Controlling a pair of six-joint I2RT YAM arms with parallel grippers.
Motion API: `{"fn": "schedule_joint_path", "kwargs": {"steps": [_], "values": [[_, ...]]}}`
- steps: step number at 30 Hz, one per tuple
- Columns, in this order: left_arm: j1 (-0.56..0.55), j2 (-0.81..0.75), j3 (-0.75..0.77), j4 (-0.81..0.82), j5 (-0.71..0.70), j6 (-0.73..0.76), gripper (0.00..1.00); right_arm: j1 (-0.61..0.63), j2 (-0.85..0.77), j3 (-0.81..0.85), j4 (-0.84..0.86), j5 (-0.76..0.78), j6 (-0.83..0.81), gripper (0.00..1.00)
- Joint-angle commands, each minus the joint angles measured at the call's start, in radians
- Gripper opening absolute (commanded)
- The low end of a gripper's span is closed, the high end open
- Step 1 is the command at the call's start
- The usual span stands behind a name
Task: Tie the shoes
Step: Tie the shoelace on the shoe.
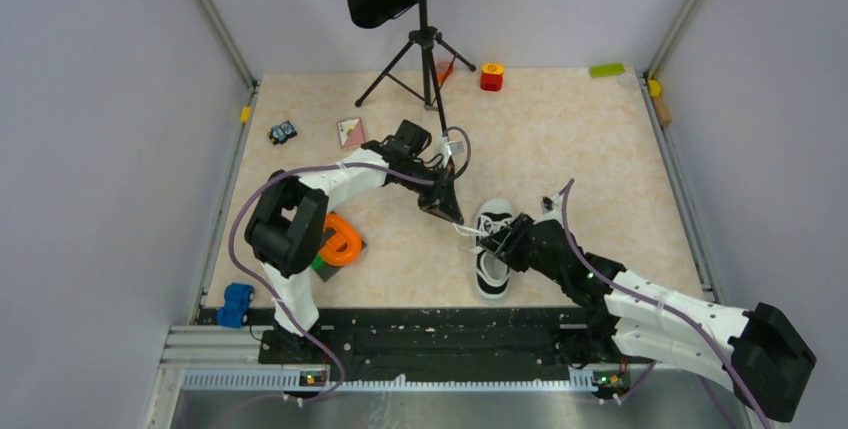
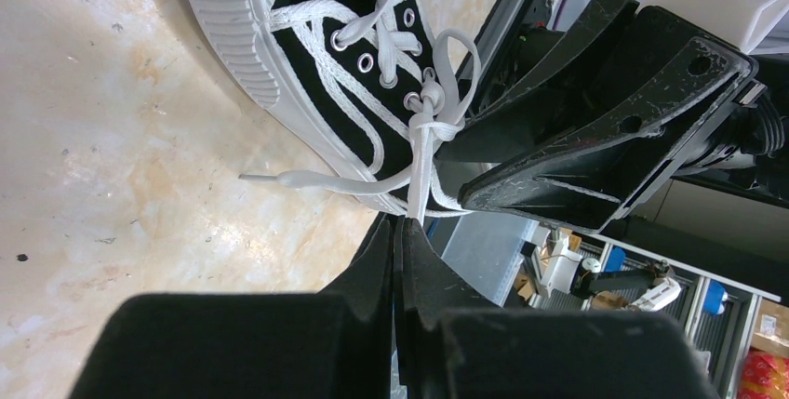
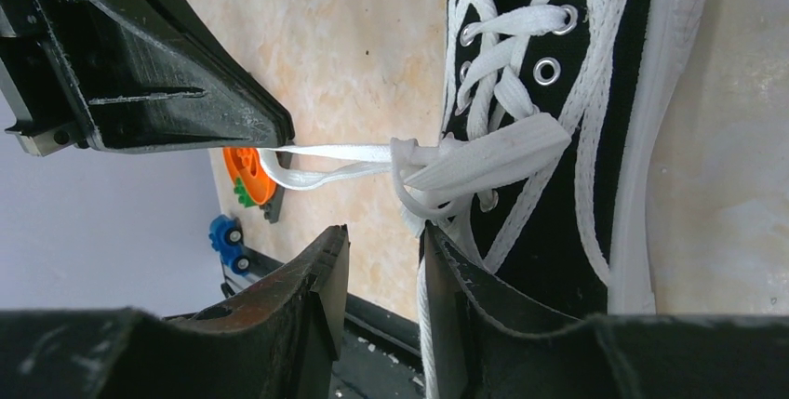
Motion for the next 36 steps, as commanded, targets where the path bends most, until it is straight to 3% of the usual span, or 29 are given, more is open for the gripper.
{"fn": "schedule_joint_path", "kwargs": {"steps": [1,13,21,24,36], "values": [[-0.003,-0.007,0.011,0.022,0.022,0.010,0.00,0.012,0.018,0.000,0.059,0.027,0.007,0.37],[-0.004,-0.013,0.001,0.025,0.024,0.010,0.00,0.012,0.043,-0.003,0.062,0.049,0.009,0.33],[-0.003,-0.015,0.000,0.025,0.023,0.010,0.00,0.011,0.043,-0.001,0.044,0.063,0.010,0.14],[-0.002,-0.014,-0.002,0.026,0.022,0.009,0.00,0.011,0.036,0.003,0.034,0.067,0.004,0.00],[-0.004,-0.018,-0.005,0.038,0.019,-0.001,0.00,0.014,0.006,0.046,0.009,0.001,-0.042,0.00]]}}
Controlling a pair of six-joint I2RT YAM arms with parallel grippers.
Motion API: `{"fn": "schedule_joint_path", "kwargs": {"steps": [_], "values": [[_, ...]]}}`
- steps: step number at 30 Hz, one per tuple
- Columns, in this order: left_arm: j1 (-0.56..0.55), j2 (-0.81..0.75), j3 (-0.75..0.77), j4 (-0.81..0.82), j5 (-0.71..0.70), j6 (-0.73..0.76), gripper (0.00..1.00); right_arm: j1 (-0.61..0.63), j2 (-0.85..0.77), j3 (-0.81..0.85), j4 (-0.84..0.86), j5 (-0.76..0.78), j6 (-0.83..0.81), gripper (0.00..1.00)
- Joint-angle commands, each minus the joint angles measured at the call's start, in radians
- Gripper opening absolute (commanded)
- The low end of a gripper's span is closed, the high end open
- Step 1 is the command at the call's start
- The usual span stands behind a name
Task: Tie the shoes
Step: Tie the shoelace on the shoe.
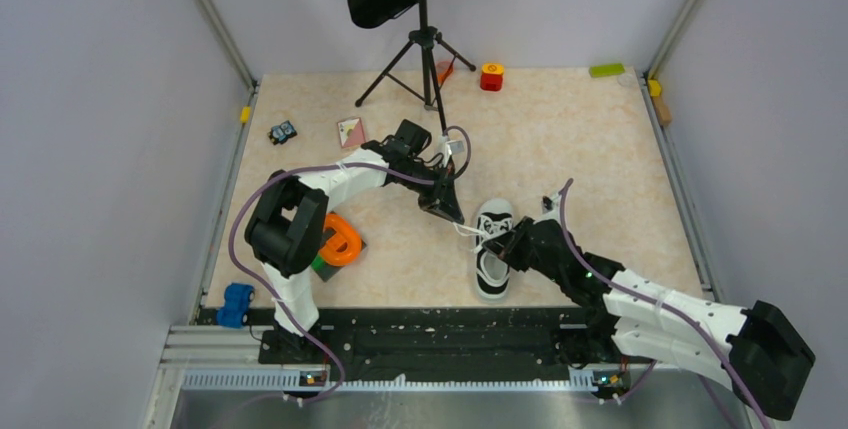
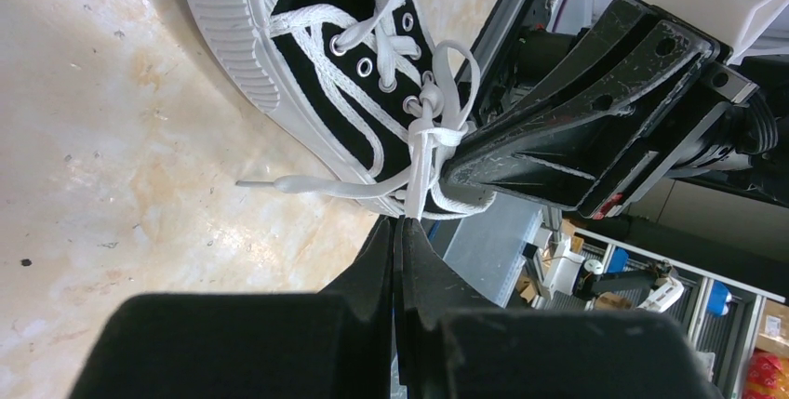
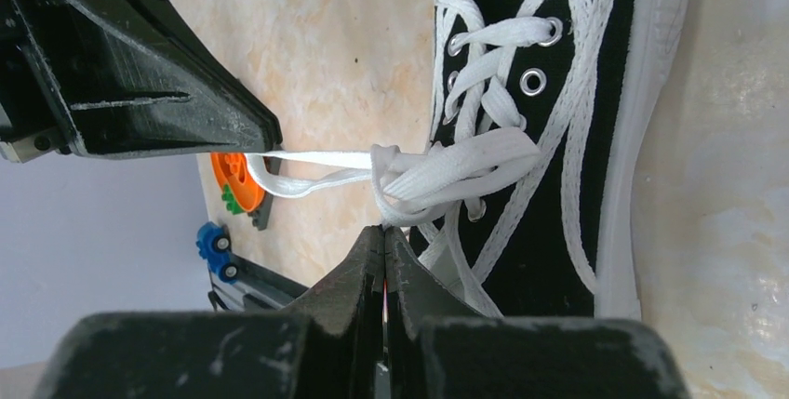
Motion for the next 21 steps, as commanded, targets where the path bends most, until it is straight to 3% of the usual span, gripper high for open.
{"fn": "schedule_joint_path", "kwargs": {"steps": [1,20,21], "values": [[-0.003,-0.018,-0.004,0.031,0.018,-0.001,0.00,0.019,-0.014,0.048,-0.001,-0.026,-0.032,0.00],[-0.004,-0.018,-0.001,0.027,0.017,-0.002,0.00,0.075,0.101,0.086,0.077,-0.037,-0.045,0.00],[-0.003,-0.019,-0.002,0.027,0.016,-0.002,0.00,0.074,0.094,0.089,0.063,-0.031,-0.045,0.11]]}}
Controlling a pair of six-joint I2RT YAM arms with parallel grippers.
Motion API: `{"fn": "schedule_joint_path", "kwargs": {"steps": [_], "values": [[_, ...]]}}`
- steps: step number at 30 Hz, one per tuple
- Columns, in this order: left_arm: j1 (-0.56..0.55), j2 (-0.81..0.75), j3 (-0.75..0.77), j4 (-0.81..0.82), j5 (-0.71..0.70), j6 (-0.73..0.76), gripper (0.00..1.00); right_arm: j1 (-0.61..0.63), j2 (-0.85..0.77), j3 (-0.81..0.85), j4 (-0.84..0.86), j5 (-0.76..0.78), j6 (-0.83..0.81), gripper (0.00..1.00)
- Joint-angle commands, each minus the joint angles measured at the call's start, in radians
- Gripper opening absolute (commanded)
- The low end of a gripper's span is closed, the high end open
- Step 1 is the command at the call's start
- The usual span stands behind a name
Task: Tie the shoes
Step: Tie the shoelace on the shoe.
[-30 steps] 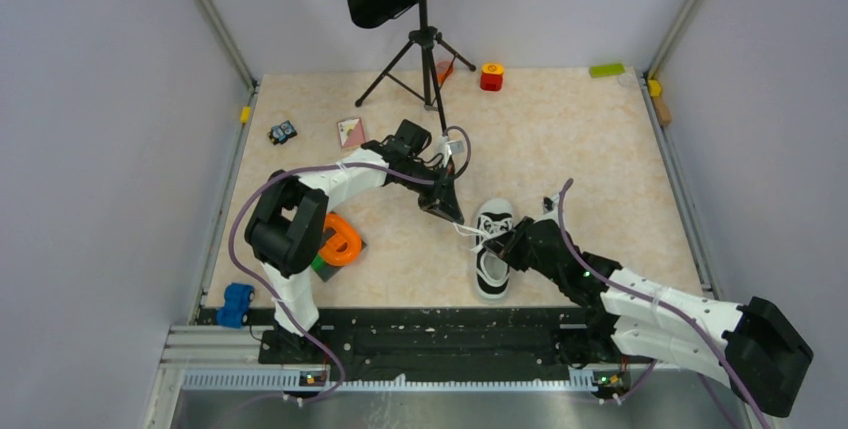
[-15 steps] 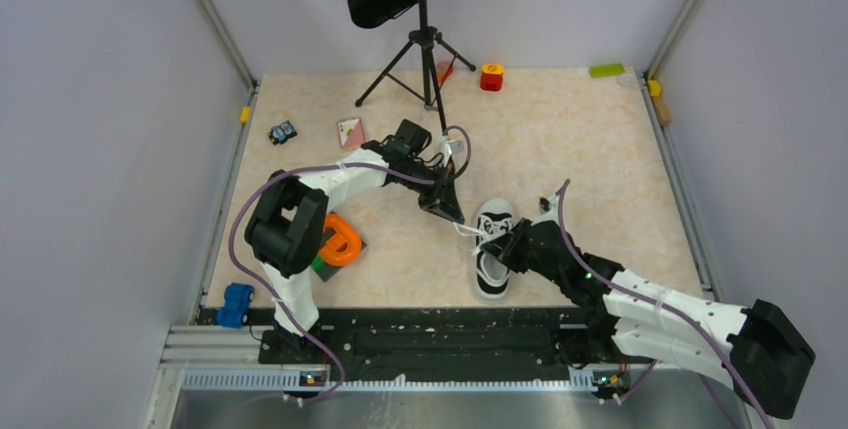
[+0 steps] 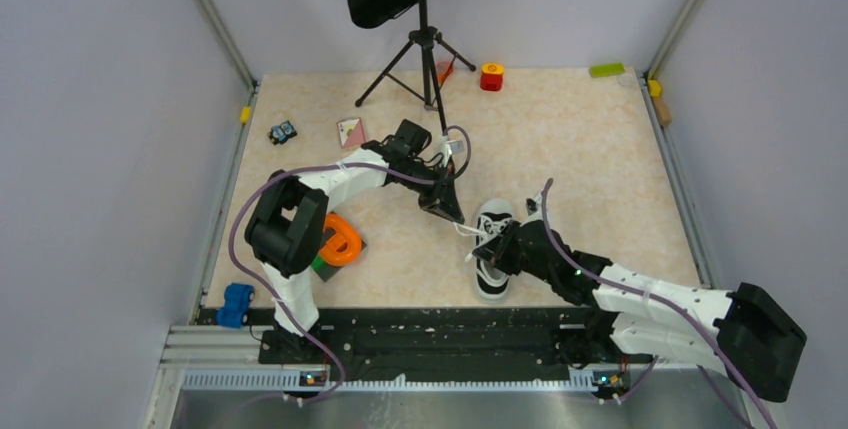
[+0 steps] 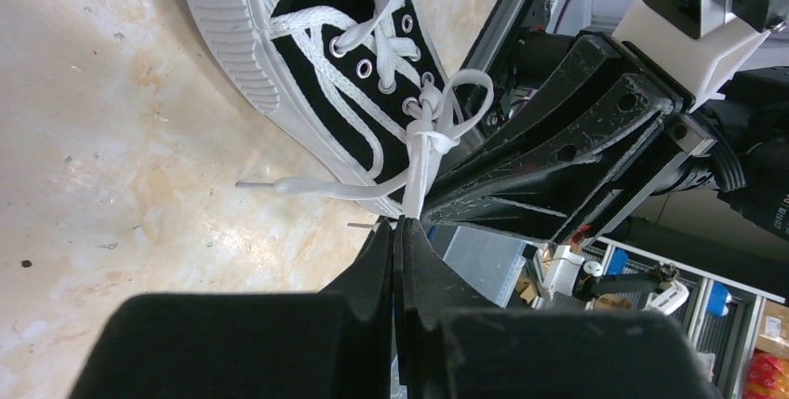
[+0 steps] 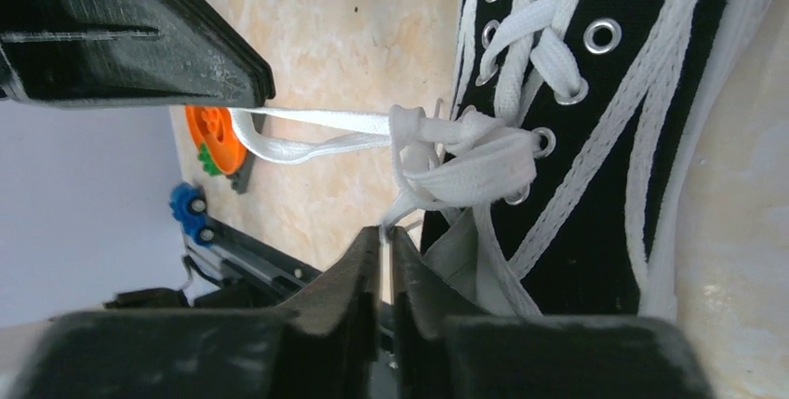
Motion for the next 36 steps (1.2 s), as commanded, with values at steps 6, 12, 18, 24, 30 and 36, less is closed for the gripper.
{"fn": "schedule_joint_path", "kwargs": {"steps": [6,12,18,24,30,36], "values": [[-0.004,-0.014,-0.002,0.021,0.018,0.001,0.00,0.017,-0.123,0.072,-0.111,0.046,-0.004,0.34],[-0.003,-0.012,-0.002,0.020,0.015,0.003,0.00,0.016,-0.301,0.093,-0.298,0.115,0.011,0.37],[-0.003,-0.013,0.003,0.013,0.013,0.005,0.00,-0.066,-0.332,0.111,-0.364,0.165,-0.041,0.34],[-0.003,-0.012,0.002,0.000,0.009,0.015,0.00,-0.134,-0.252,0.134,-0.290,0.101,-0.098,0.33],[-0.003,-0.013,0.006,0.006,0.011,0.006,0.00,-0.138,-0.151,0.149,-0.213,0.063,-0.125,0.38],[-0.003,-0.010,0.009,0.001,0.012,0.008,0.00,-0.138,-0.119,0.182,-0.238,0.065,-0.178,0.40]]}}
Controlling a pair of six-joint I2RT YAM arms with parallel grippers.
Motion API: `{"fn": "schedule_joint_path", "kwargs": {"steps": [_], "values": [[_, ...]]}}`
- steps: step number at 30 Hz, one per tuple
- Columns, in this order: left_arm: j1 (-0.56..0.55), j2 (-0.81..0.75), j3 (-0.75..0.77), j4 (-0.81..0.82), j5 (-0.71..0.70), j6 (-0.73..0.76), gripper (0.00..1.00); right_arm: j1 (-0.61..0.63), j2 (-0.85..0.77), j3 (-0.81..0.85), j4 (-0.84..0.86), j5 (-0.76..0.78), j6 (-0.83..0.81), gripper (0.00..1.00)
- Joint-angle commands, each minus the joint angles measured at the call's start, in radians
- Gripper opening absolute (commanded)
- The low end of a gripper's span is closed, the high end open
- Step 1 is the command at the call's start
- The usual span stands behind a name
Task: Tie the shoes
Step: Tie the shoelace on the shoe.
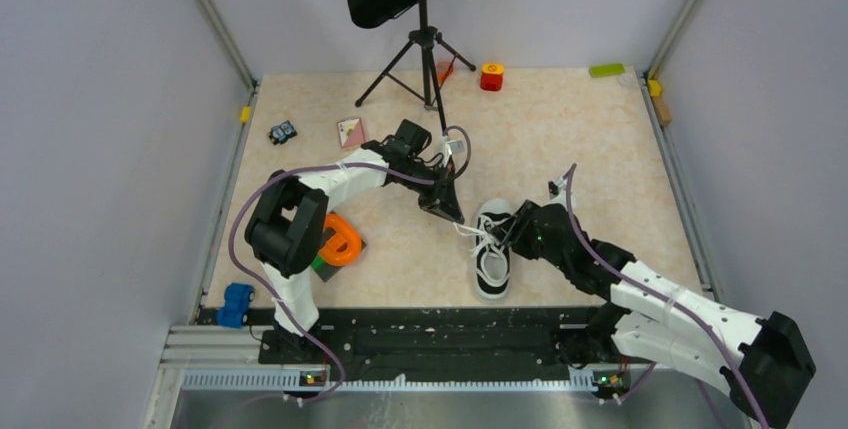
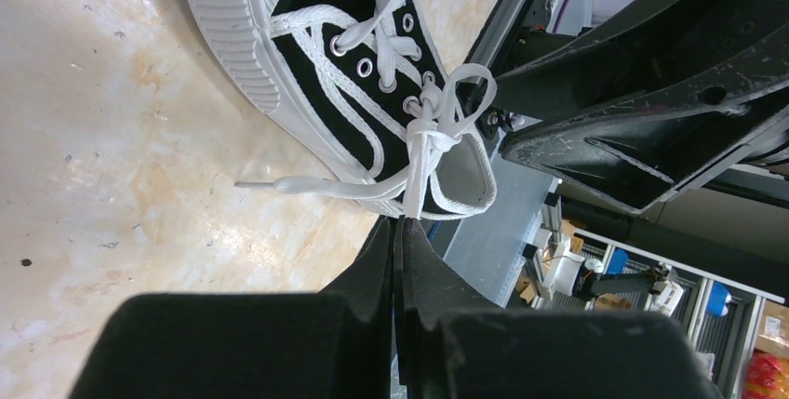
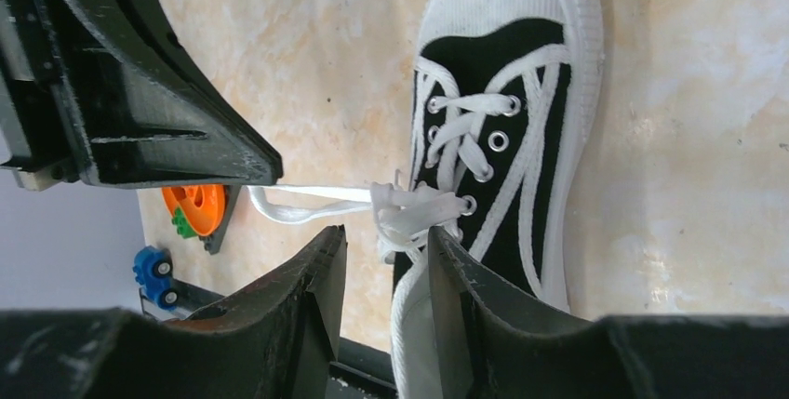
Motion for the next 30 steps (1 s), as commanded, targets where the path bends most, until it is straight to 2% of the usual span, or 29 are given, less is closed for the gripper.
{"fn": "schedule_joint_path", "kwargs": {"steps": [1,10,19,26,30], "values": [[-0.003,-0.009,0.009,0.004,0.013,0.007,0.00,-0.010,0.009,0.067,0.035,-0.010,-0.050,0.40],[-0.005,-0.012,0.011,0.003,0.011,0.005,0.00,-0.010,0.022,0.039,0.072,-0.024,-0.022,0.39],[-0.006,-0.007,0.009,0.011,0.015,0.002,0.00,-0.010,-0.056,0.092,-0.079,0.006,-0.117,0.30],[-0.007,-0.010,0.010,0.011,0.013,0.001,0.00,-0.010,0.062,0.200,-0.141,0.021,-0.294,0.44],[-0.008,-0.011,0.010,0.010,0.011,0.001,0.00,-0.009,0.138,0.255,-0.154,0.004,-0.372,0.48]]}}
